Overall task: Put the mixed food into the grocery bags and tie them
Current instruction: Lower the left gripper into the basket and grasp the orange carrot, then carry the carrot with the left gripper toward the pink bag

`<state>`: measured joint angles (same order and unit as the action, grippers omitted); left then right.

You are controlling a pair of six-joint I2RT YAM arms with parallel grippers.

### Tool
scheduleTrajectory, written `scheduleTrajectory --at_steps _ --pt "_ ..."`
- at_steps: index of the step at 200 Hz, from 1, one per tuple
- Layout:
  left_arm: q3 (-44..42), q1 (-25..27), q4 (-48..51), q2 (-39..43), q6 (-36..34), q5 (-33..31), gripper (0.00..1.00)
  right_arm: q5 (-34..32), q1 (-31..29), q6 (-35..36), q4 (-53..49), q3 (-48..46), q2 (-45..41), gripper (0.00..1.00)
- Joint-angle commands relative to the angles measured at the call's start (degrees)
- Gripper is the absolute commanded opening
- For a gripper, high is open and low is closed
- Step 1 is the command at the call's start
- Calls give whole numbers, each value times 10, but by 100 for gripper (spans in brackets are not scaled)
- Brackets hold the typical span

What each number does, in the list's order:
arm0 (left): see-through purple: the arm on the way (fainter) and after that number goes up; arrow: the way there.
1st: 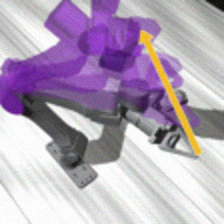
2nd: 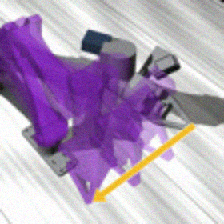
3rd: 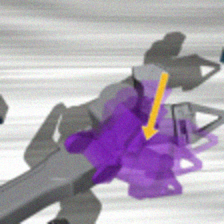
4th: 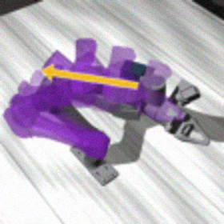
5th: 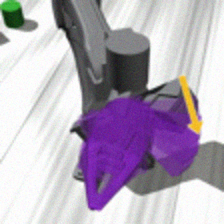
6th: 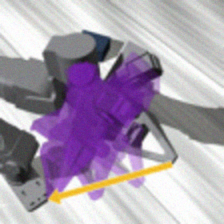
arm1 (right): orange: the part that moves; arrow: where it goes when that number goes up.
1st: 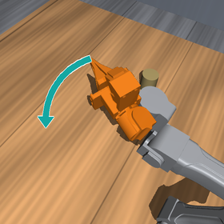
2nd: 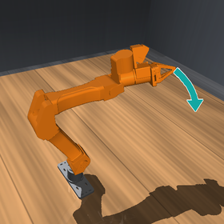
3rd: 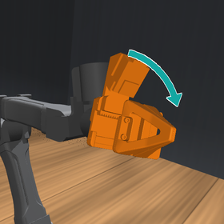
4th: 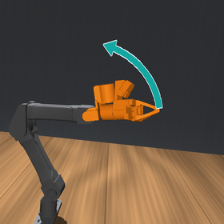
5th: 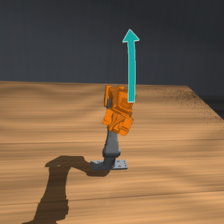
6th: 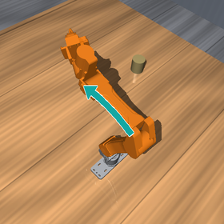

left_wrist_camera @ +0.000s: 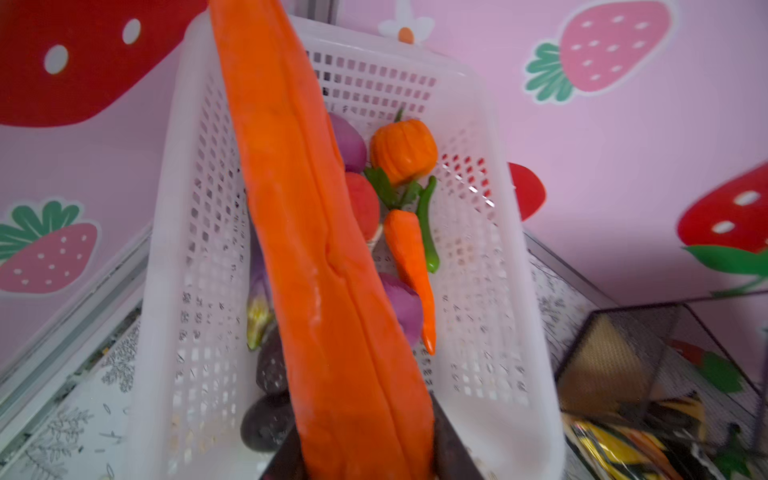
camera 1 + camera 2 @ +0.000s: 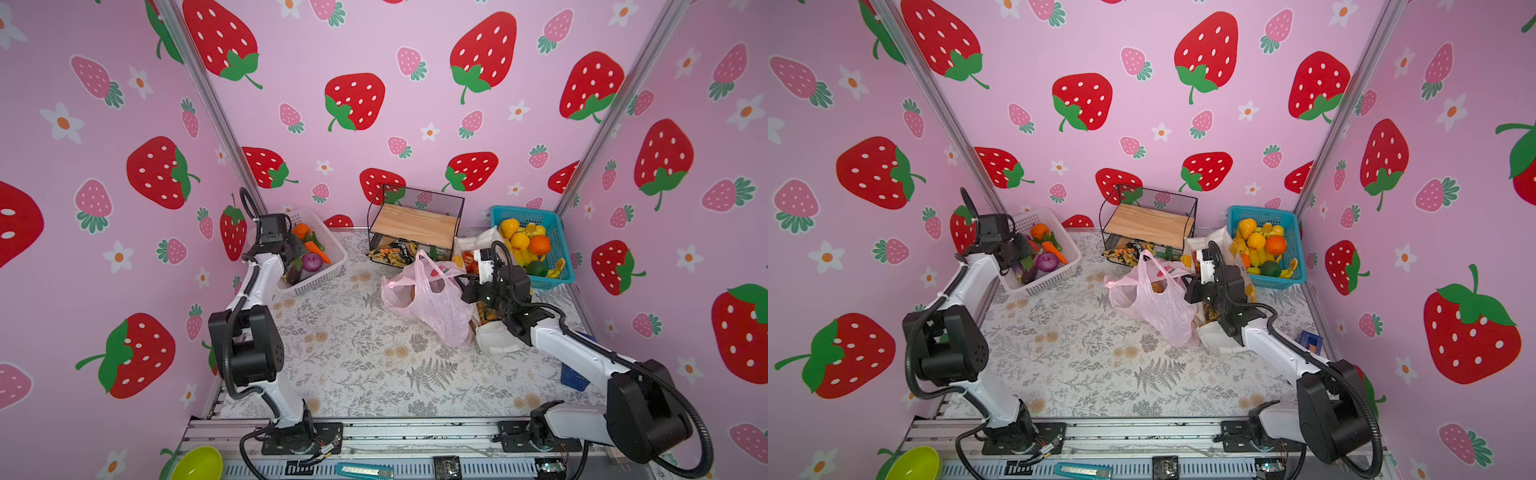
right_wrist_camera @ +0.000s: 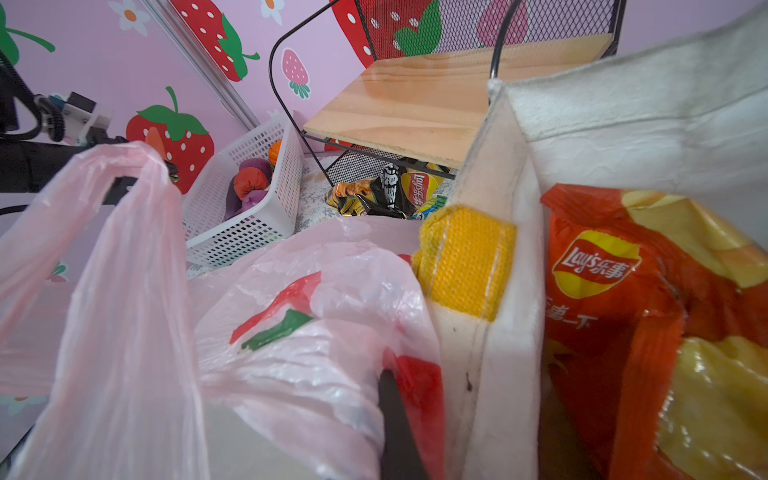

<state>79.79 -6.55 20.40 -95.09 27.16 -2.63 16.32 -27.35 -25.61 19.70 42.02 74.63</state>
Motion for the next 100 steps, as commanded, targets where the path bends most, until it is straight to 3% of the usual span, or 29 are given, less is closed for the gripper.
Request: scheduleTrajectory --at_steps 1,26,52,100 --pt "-87 60 -43 88 17 10 30 -8 2 -5 5 -9 -13 0" --pt "-172 138 -22 187 16 7 30 -12 2 -5 4 -11 -16 0" --pt "-226 201 70 277 9 42 30 -12 2 -6 3 -12 -20 0" --pt "-272 278 234 396 -16 182 30 -21 2 0 1 -11 -20 0"
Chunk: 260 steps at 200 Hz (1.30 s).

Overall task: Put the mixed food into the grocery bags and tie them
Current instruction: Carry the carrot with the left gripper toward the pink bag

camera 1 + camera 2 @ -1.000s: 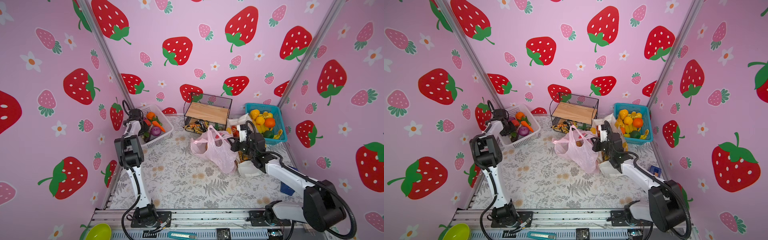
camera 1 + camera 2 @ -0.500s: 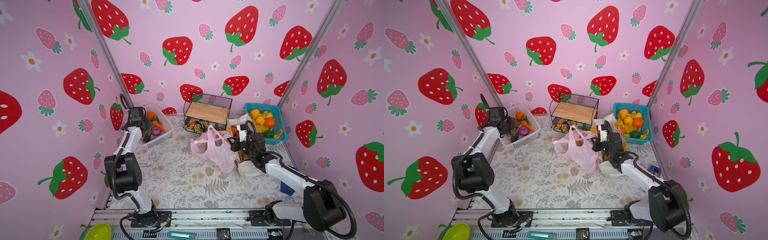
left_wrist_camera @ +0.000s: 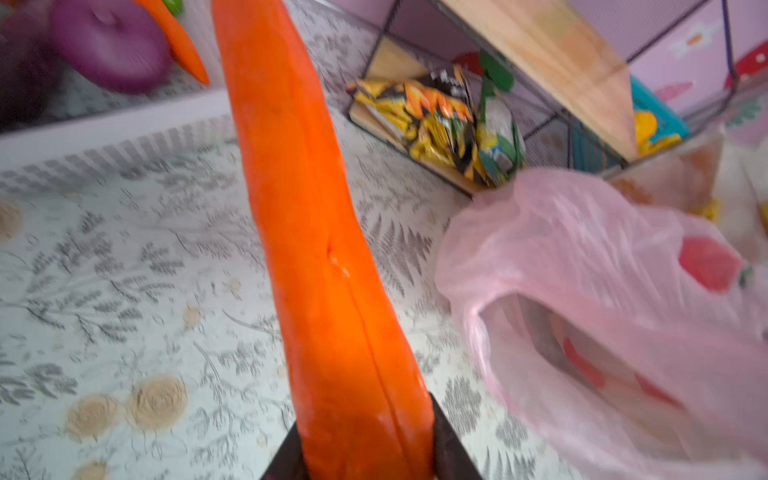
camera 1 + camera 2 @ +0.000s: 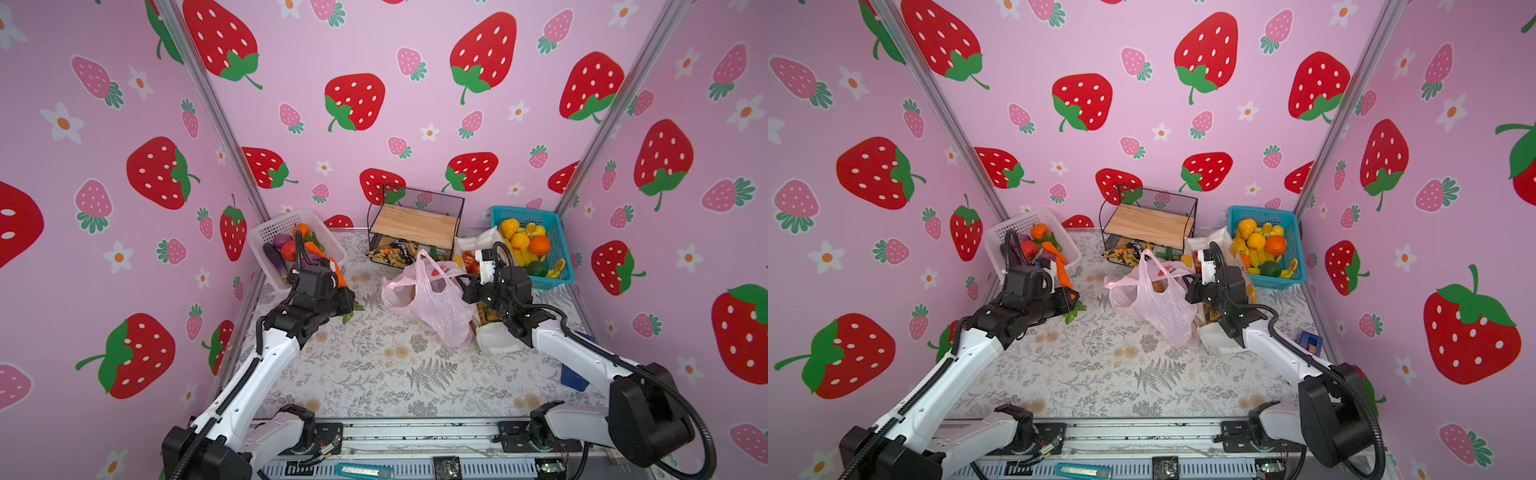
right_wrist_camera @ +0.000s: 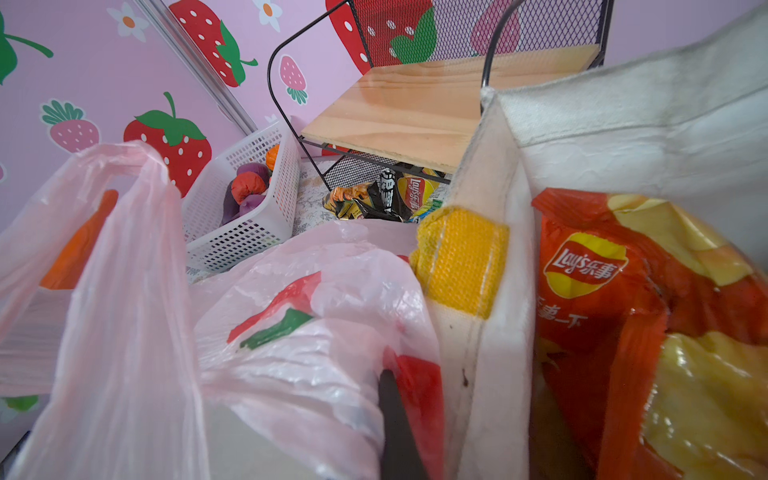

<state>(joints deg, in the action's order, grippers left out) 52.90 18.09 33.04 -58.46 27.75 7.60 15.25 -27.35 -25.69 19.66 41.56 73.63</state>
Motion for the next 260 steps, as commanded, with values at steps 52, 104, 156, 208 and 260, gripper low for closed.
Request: scheduleTrajectory --at_steps 52,104,156,208,260 --pt "26 67 107 6 -114 273 30 0 2 -2 2 -5 -8 0" --pt "92 68 108 -89 -169 377 29 -5 2 3 0 -9 -19 0" --pt "162 65 121 -188 -190 390 29 -5 2 5 -1 -9 -24 0" --pt "184 59 146 -236 -199 414 29 -20 2 11 -6 -11 -33 0" --pt "169 59 252 -204 -288 263 29 -14 2 17 -9 -7 -34 0"
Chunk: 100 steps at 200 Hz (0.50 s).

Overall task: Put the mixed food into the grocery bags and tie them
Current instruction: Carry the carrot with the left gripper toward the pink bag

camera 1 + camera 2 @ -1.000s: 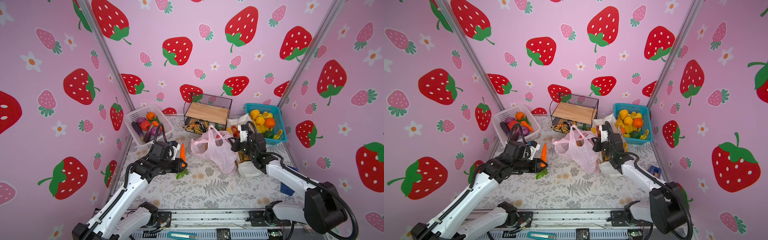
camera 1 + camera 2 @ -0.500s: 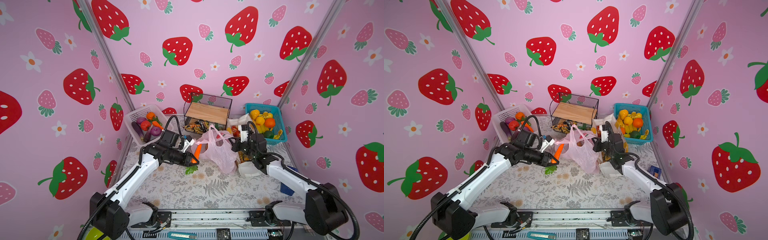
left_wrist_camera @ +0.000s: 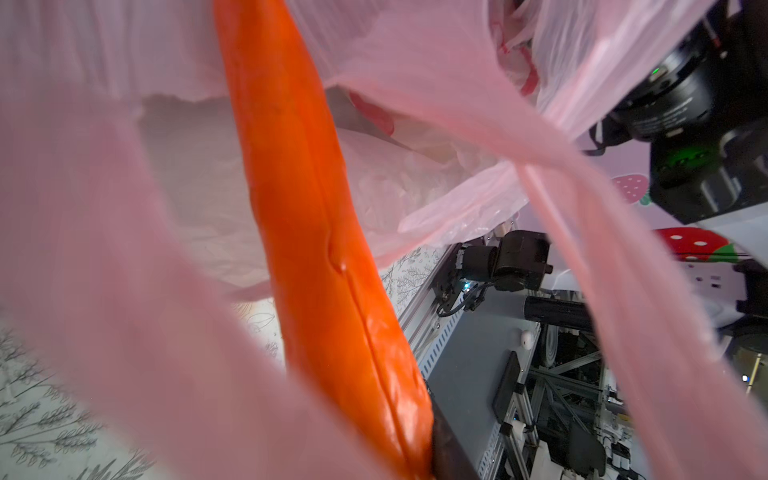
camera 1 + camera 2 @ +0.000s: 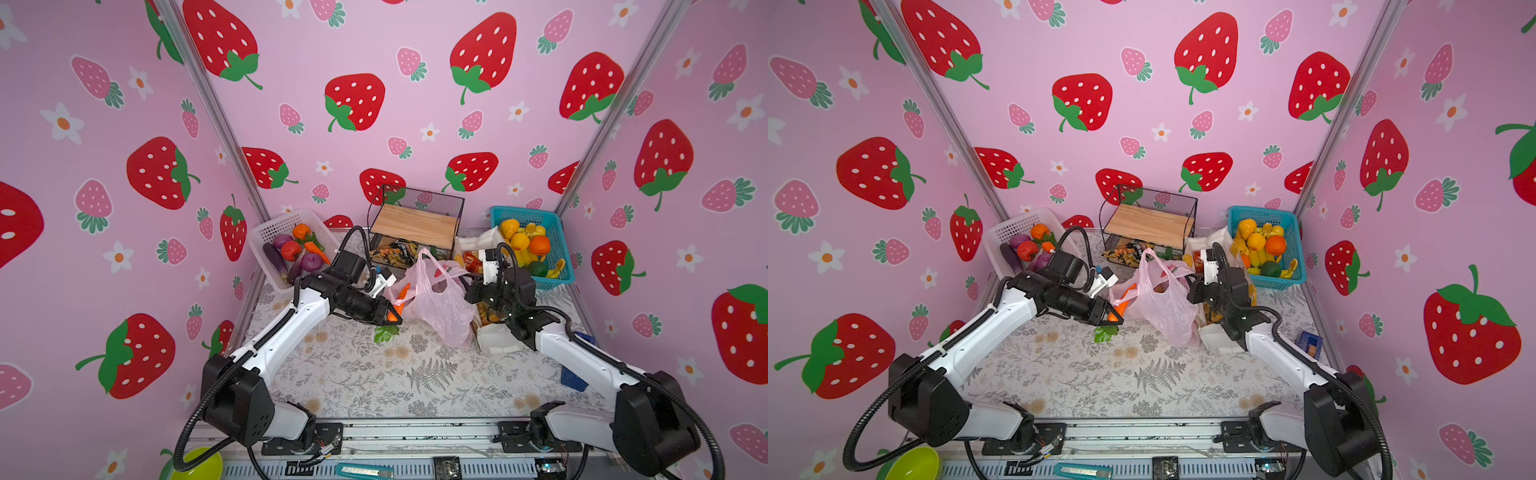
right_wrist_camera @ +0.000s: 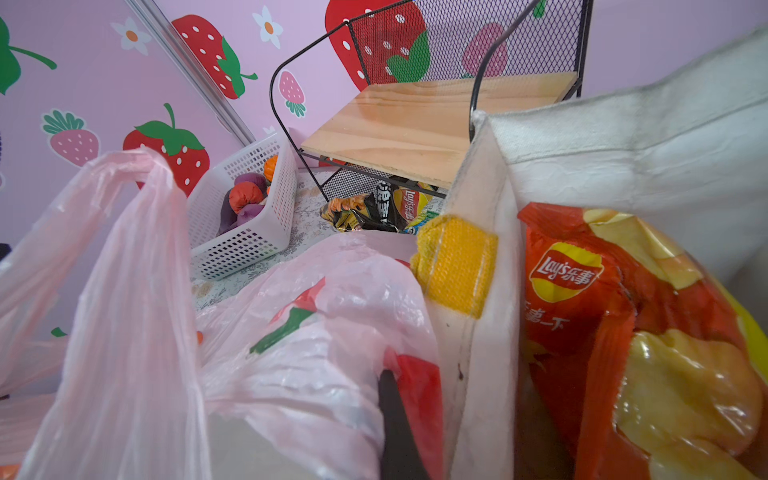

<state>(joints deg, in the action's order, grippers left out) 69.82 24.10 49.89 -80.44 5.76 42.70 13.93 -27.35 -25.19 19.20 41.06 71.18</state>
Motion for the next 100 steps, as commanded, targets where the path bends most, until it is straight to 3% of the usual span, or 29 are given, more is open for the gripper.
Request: scheduleTrajectory --at_steps 1,46,100 --pt "0 -1 85 16 -70 -92 29 -1 2 12 -5 -1 -10 0" --pt "4 6 101 72 -118 -256 27 4 2 22 -18 9 -5 0" --pt "-13 54 111 131 -226 -377 26 8 2 25 -28 17 1 0"
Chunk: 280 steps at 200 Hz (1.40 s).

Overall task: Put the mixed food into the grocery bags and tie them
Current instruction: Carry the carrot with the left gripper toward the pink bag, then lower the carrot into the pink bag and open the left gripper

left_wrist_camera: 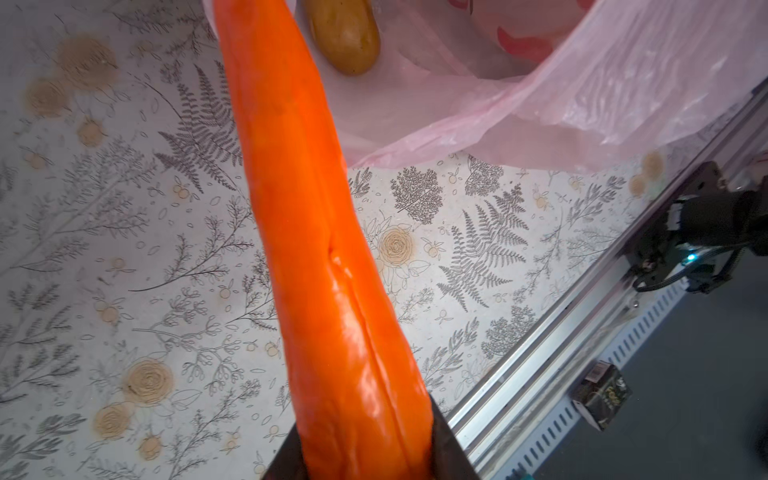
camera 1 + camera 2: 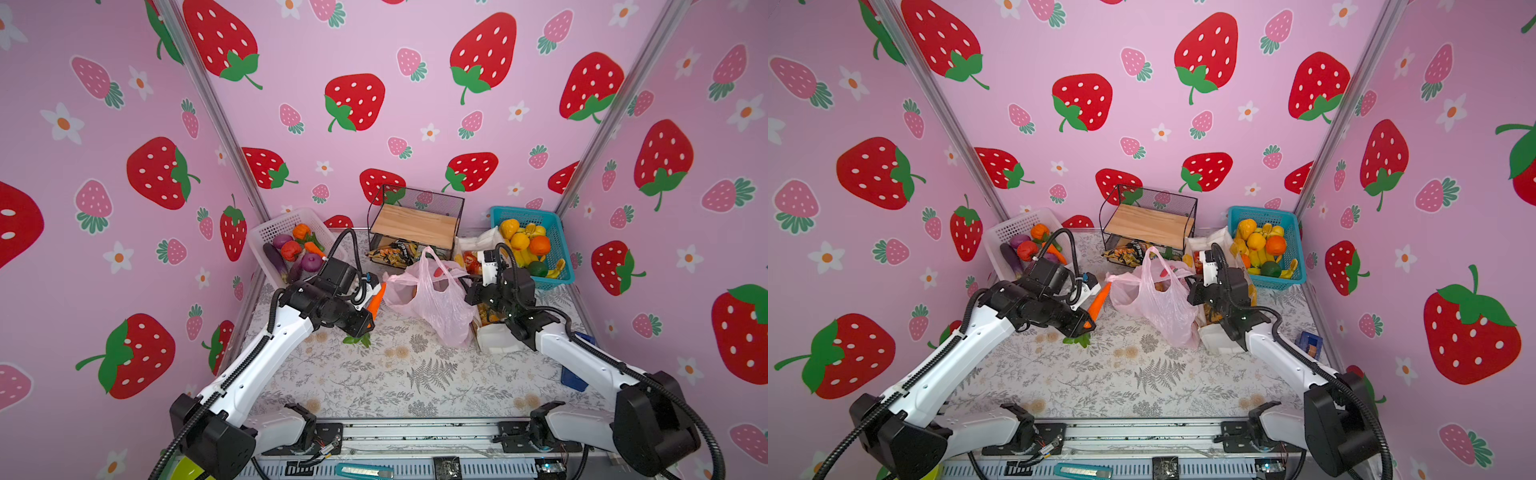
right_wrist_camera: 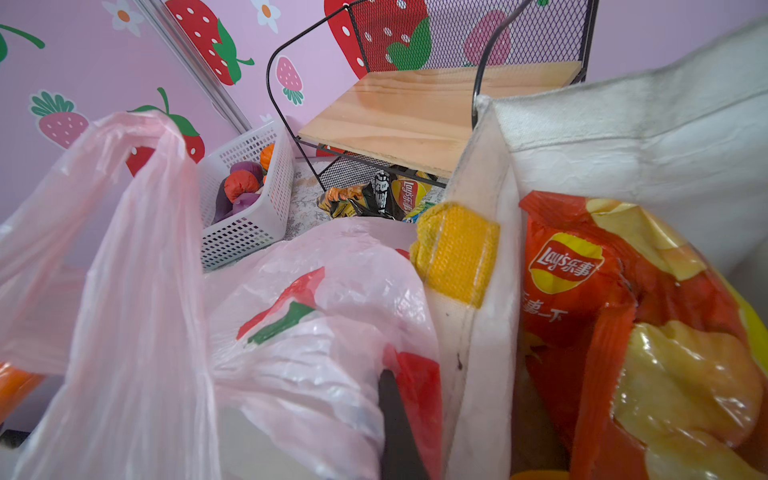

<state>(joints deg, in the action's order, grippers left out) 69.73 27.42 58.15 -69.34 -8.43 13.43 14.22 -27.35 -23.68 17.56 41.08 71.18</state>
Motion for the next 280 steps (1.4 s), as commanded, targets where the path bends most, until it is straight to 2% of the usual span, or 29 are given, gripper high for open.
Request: scheduleTrajectory --at_steps 1,54,83,128,197,249,280 --pt "-13 22 29 21 -87 -87 26 4 2 10 -12 17 1 0" --pt "0 126 88 14 -203 -248 27 6 2 14 -21 26 3 0" --pt "14 144 101 -10 -226 -311 27 9 2 12 -21 28 4 0" --pt "32 175 59 -45 -268 -363 26 12 1 11 -21 27 4 0" --pt "104 190 32 -142 -312 -465 26 18 2 8 -17 25 4 0" --pt "146 238 -53 -217 -367 -481 31 29 1 0 -7 21 9 0" --pt "170 245 -83 -271 -390 -504 37 33 0 -1 -4 18 8 0"
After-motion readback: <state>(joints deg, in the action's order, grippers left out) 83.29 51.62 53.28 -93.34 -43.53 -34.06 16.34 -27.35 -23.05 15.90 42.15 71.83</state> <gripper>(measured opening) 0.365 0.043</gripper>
